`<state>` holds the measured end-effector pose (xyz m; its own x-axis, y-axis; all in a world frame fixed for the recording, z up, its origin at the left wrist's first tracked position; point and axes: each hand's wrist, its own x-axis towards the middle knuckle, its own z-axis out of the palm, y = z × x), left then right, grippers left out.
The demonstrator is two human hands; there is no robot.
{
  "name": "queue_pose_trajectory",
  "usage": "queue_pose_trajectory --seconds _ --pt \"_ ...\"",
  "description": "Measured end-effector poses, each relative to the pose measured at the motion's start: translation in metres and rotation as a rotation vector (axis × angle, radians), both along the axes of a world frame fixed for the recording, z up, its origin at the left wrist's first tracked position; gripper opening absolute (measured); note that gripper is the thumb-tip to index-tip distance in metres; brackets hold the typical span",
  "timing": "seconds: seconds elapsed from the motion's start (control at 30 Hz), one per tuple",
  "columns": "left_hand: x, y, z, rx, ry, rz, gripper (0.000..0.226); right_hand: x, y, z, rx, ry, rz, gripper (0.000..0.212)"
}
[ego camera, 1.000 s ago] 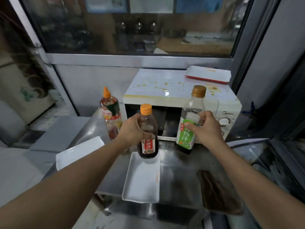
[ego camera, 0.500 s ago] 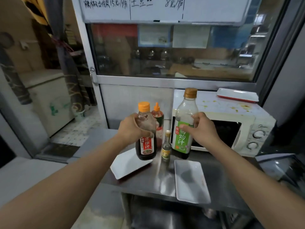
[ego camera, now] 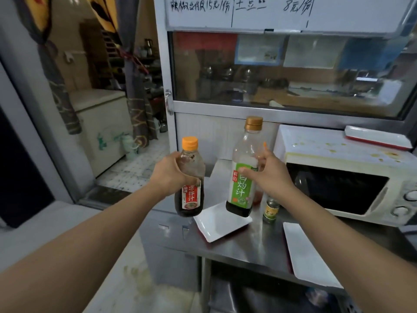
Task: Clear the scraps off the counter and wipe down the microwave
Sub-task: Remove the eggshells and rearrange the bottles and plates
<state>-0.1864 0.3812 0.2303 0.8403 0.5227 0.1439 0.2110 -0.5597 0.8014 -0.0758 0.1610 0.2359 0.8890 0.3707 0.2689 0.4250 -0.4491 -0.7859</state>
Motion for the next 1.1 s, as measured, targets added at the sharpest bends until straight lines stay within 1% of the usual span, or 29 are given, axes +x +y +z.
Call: queue_pose_trajectory --seconds 0.23,0.33,0.43,0.53,0.7,0.83,0.97,1.1 --pt "0.041 0.048 -0.008 0.044 0.034 0.035 0.062 0.054 0.055 -0.011 0.018 -0.021 0.017 0.051" --pt "0.071 0.064 -0.008 0.055 0.051 0.041 0.064 0.082 0.077 -0.01 -0.014 -0.061 -0.009 0.049" --pt "0.1 0.079 -0.007 0.038 0.051 0.047 0.065 0.113 0.094 -0.01 0.028 0.007 0.04 0.05" --pt "0.127 0.093 -0.008 0.003 0.031 0.037 0.066 0.138 0.109 -0.012 0.024 0.015 0.036 0.049" --pt "0.171 0.119 -0.013 0.018 0.037 -0.032 0.06 0.17 0.133 -0.018 -0.002 0.005 -0.017 0.048" --pt "0.212 0.149 -0.023 0.02 0.049 -0.087 0.062 0.195 0.156 -0.027 -0.024 0.028 -0.089 0.047" --pt "0.256 0.186 -0.035 -0.013 0.052 -0.198 0.062 0.216 0.182 -0.039 -0.016 0.059 -0.168 0.047" --pt "0.3 0.219 -0.041 -0.012 0.057 -0.324 0.061 0.233 0.207 -0.05 0.006 0.067 -0.297 0.046"
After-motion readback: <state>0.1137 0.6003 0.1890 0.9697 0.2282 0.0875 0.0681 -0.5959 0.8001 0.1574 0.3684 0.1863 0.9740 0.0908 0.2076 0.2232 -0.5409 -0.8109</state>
